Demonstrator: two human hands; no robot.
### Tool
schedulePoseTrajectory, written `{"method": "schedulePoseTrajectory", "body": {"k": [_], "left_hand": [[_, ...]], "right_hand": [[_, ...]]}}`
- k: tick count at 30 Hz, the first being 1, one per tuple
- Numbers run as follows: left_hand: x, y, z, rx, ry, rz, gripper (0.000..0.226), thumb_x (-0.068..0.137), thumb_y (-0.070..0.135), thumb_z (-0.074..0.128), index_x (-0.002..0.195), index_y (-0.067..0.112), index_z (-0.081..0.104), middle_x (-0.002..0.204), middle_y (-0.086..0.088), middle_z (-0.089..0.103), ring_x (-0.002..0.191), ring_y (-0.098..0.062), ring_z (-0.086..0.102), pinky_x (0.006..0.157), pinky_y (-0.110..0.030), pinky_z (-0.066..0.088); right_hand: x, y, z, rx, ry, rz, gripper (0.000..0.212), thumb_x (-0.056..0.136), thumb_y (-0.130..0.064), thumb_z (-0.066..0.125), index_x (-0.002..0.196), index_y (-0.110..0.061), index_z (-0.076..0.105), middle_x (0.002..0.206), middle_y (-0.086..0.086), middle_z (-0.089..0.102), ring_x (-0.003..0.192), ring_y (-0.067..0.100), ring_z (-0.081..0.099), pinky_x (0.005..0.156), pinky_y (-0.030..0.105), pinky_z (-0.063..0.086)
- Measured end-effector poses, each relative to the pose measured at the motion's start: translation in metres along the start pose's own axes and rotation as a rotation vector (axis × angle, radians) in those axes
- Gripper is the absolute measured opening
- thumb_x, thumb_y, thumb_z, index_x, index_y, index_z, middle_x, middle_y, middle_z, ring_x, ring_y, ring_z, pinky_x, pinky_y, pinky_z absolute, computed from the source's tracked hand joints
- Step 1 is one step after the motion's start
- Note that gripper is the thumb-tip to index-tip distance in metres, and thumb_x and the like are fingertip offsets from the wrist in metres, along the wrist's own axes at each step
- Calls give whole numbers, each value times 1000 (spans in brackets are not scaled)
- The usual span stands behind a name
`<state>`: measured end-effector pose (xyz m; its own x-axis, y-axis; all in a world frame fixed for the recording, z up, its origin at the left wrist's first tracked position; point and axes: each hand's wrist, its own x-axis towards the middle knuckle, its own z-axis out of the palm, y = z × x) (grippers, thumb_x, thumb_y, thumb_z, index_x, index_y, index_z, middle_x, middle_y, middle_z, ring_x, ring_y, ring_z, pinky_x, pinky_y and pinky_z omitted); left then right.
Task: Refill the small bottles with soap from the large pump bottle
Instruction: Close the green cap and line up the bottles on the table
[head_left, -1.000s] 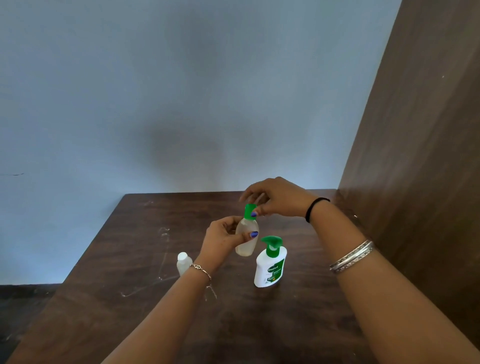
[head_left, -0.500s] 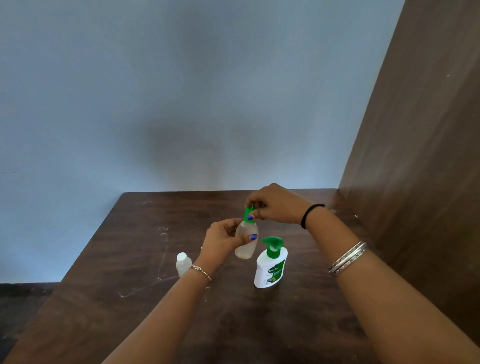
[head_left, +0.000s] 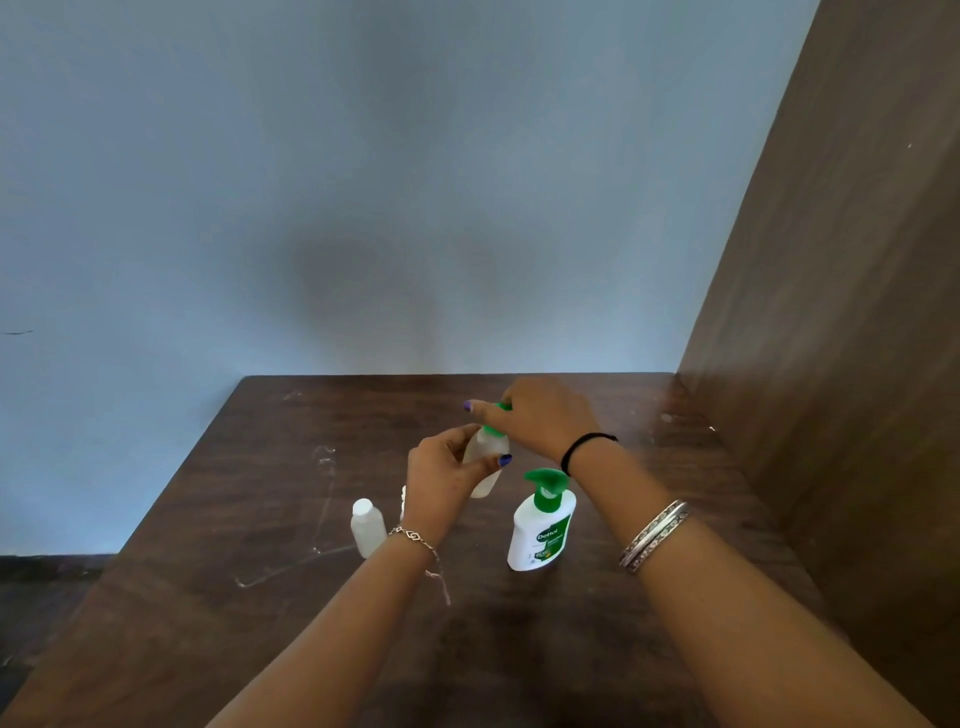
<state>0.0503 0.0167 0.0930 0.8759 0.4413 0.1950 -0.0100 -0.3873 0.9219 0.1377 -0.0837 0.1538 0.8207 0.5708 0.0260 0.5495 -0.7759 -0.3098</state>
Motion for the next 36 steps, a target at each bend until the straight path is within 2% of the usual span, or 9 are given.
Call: {"method": "schedulePoseTrajectory", "body": {"k": [2, 6, 10, 14, 18, 21, 30, 33, 36], "left_hand": [[4, -2, -6, -33, -51, -61, 31, 68, 16, 79, 96, 23, 68, 77, 6, 68, 67, 6, 60, 67, -13, 48], [8, -2, -17, -99, -203, -104, 35, 71, 10, 75, 105, 11, 66, 82, 5, 69, 70, 5, 63, 63, -8, 48], [5, -6, -13, -47, -127, -85, 40, 69, 12, 77, 108, 10, 66, 89, 2, 68, 75, 1, 63, 67, -8, 48], [-2, -12, -5, 52, -2, -69, 42, 69, 15, 78, 109, 9, 66, 94, -4, 70, 83, -13, 63, 77, -23, 49], [-8, -11, 1, 122, 116, -27, 35, 72, 15, 75, 106, 11, 68, 91, -4, 72, 73, -4, 59, 64, -1, 41], [-10, -8, 3, 171, 180, 3, 29, 73, 14, 74, 102, 11, 70, 86, -3, 72, 68, -1, 53, 60, 2, 37], [5, -24, -24, 140, -114, -77, 42, 71, 16, 76, 112, 12, 64, 99, -5, 70, 81, -6, 61, 68, -2, 44], [1, -32, -38, 53, -122, -119, 47, 71, 5, 74, 116, 8, 60, 108, -7, 68, 94, -8, 63, 84, -13, 49], [-4, -41, -52, 49, -87, -118, 43, 73, 2, 71, 115, 7, 61, 106, -4, 67, 95, -7, 62, 84, -10, 49]], "right_hand": [[0, 4, -7, 77, -87, -106, 44, 85, -60, 50, 71, -18, 50, 66, -4, 48, 63, 14, 46, 57, 24, 35], [-5, 8, -23, 169, -177, -356, 20, 89, -28, 61, 105, -17, 61, 82, 1, 59, 70, 9, 50, 61, 18, 38], [-5, 3, -16, 140, -121, -346, 17, 89, -22, 60, 102, -12, 65, 70, -15, 49, 64, 2, 45, 58, 13, 30], [-8, -1, 1, 136, -45, -291, 17, 90, -22, 58, 101, -12, 66, 88, -1, 65, 80, 15, 55, 66, 19, 36], [-11, -6, 17, 169, 38, -192, 17, 90, -25, 58, 100, -14, 66, 100, 7, 69, 91, 24, 61, 71, 24, 38], [-13, -11, 25, 198, 108, -121, 15, 89, -22, 58, 101, -16, 65, 103, 5, 68, 96, 23, 60, 73, 24, 38], [-5, -14, 16, 129, -5, -136, 25, 86, -33, 63, 105, -17, 65, 109, 2, 65, 98, 20, 58, 77, 28, 44], [0, -18, 25, 37, -21, -112, 30, 82, -38, 66, 105, -19, 64, 108, 2, 65, 98, 21, 59, 74, 29, 43], [3, -20, 45, -84, -77, -104, 36, 82, -41, 65, 110, -19, 61, 111, 5, 63, 101, 23, 59, 78, 32, 47]]}}
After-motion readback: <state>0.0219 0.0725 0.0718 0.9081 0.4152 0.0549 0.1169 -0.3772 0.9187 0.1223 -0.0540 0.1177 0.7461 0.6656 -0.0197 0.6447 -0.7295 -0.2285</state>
